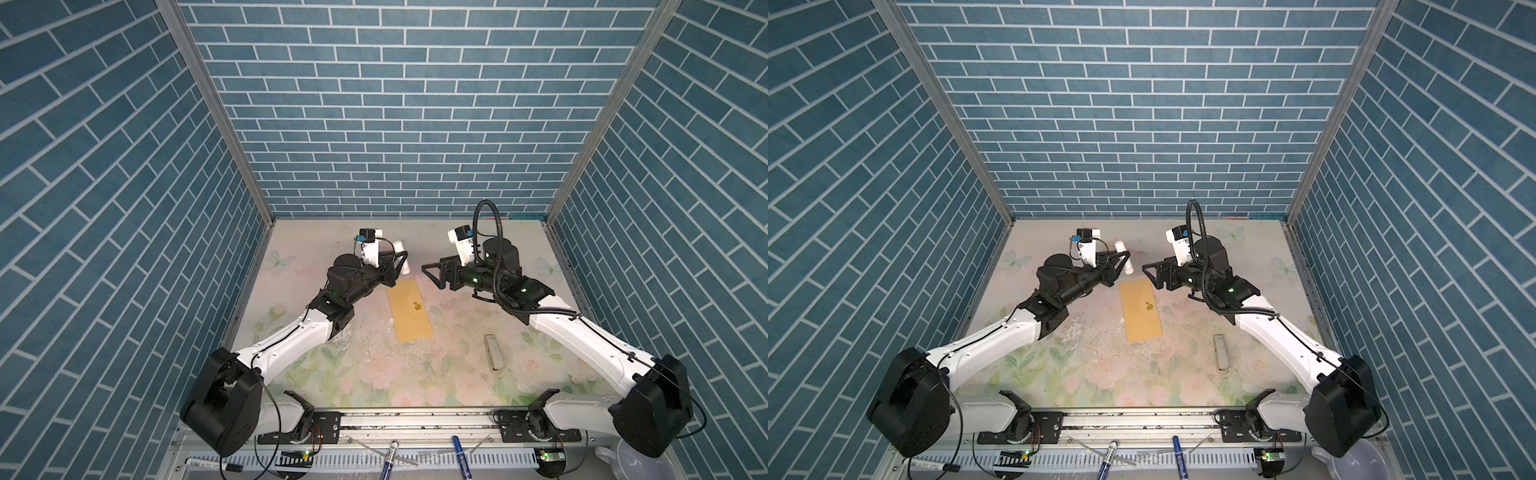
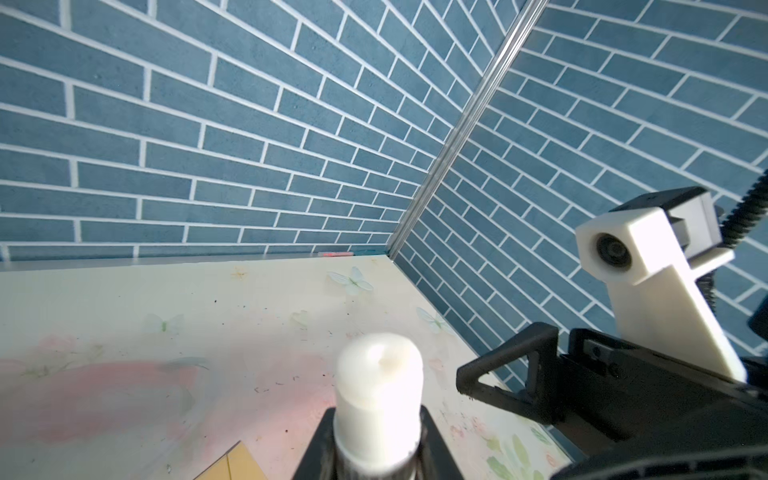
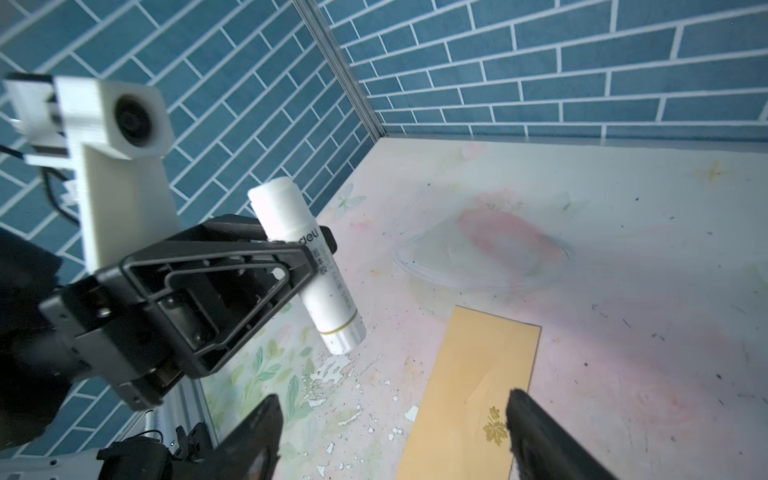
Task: Place the letter into the envelope and seal it
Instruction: 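Raise both grippers off the envelope, bringing the glue stick toward the right gripper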
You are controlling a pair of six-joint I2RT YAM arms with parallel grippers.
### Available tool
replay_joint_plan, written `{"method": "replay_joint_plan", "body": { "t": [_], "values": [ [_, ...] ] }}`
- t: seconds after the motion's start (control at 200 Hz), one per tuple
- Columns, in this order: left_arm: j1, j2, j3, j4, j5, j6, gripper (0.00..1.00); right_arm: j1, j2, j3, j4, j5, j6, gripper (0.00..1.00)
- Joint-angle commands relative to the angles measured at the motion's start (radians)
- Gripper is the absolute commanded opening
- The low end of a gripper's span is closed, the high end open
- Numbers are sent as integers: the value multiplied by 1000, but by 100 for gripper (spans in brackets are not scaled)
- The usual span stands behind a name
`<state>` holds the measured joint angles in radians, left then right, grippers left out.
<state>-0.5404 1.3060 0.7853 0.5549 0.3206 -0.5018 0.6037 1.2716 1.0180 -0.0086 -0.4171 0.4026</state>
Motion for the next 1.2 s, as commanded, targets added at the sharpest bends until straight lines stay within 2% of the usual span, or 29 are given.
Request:
{"method": "replay_joint_plan", "body": {
  "t": [0.0,0.12,0.275,0.645,1.195],
  "values": [
    [14,-34,8,57,106,-59,0,-21,-16,-42,109,-183,21,84],
    [17,-54,-1,117,134,-110,0,-21,15,-62,231,-328,80,78],
    [17,-61,-12,206,146,-198,0,-20,68,-63,329,-416,143,72],
    [18,-28,-9,353,161,-328,0,-13,121,-51,463,-466,218,60],
    [18,-25,-5,331,164,-332,0,9,151,-4,529,-474,242,49]
  ]
}}
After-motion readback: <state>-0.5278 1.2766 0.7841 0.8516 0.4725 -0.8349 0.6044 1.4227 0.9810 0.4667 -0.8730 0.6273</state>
